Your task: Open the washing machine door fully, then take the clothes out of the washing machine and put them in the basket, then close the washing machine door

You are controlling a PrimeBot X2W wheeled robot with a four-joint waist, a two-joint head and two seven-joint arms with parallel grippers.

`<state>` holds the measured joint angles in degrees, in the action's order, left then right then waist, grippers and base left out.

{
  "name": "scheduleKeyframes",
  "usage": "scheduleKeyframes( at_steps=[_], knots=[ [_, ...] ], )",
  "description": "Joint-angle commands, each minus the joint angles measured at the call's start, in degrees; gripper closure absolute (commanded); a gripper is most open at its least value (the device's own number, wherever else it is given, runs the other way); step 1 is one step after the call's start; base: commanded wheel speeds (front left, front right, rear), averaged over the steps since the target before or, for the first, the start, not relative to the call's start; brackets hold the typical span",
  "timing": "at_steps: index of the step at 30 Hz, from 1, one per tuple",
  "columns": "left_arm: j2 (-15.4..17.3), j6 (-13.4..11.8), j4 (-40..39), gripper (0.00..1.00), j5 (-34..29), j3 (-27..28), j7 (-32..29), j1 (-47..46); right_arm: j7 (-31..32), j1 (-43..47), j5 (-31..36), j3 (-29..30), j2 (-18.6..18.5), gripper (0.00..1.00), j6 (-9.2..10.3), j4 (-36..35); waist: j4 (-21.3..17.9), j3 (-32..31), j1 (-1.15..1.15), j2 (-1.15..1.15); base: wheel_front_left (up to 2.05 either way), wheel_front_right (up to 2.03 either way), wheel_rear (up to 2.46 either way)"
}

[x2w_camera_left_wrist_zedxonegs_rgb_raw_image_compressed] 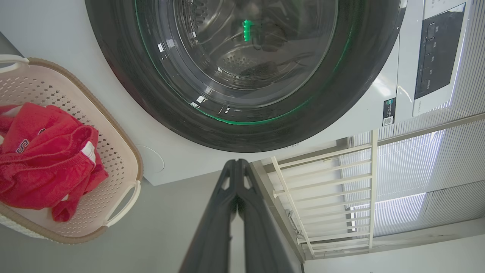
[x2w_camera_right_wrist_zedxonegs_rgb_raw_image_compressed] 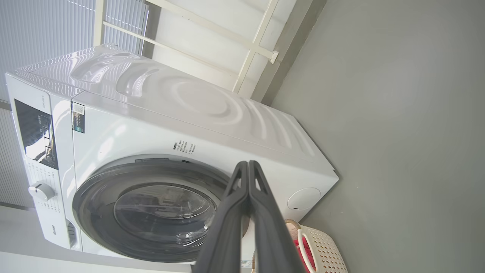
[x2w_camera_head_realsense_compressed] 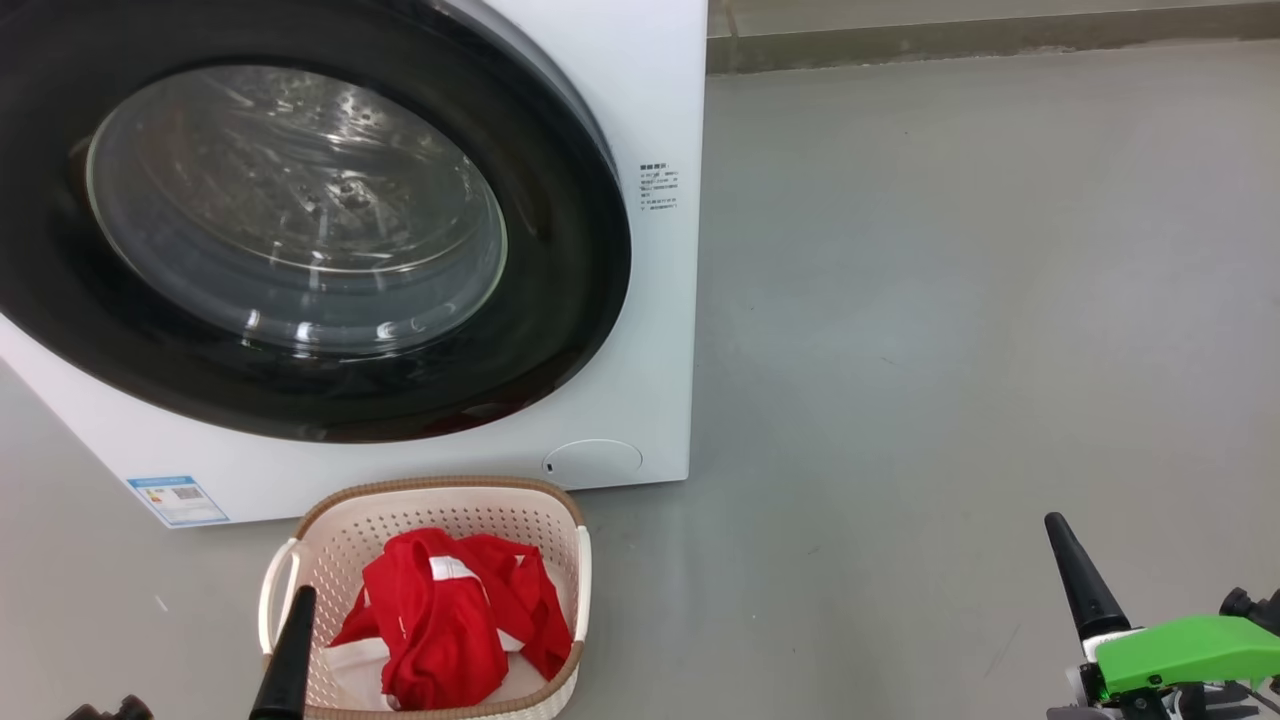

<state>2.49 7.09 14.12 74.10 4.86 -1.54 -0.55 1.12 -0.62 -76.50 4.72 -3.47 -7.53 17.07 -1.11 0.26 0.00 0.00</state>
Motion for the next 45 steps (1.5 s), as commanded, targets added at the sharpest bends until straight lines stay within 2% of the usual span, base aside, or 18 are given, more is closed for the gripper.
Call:
scheduleKeyframes(
  at_steps=[1, 27, 45],
  knots=[
    [0.4, 0.3, -1.0, 1.0, 1.9, 1.4, -0.6, -2.5, 0.6, -3.4, -2.2, -0.5, -0.5, 1.0, 0.03, -1.9, 0.1, 0.0, 0.0, 0.0, 0.0, 0.0, 0.0],
    [0.4, 0.4, -0.1, 1.0, 17.7, 1.7, -4.9, -5.6, 5.1, -5.5, -15.6, 1.5, 0.3, 1.0, 0.04, -3.0, 1.1, -0.1, 0.0, 0.0, 0.0, 0.0, 0.0],
    [0.4, 0.4, -0.1, 1.0, 18.1, 1.7, -5.0, -5.6, 5.2, -5.5, -15.8, 1.6, 0.4, 1.0, 0.04, -3.1, 1.1, -0.1, 0.0, 0.0, 0.0, 0.0, 0.0]
  ],
)
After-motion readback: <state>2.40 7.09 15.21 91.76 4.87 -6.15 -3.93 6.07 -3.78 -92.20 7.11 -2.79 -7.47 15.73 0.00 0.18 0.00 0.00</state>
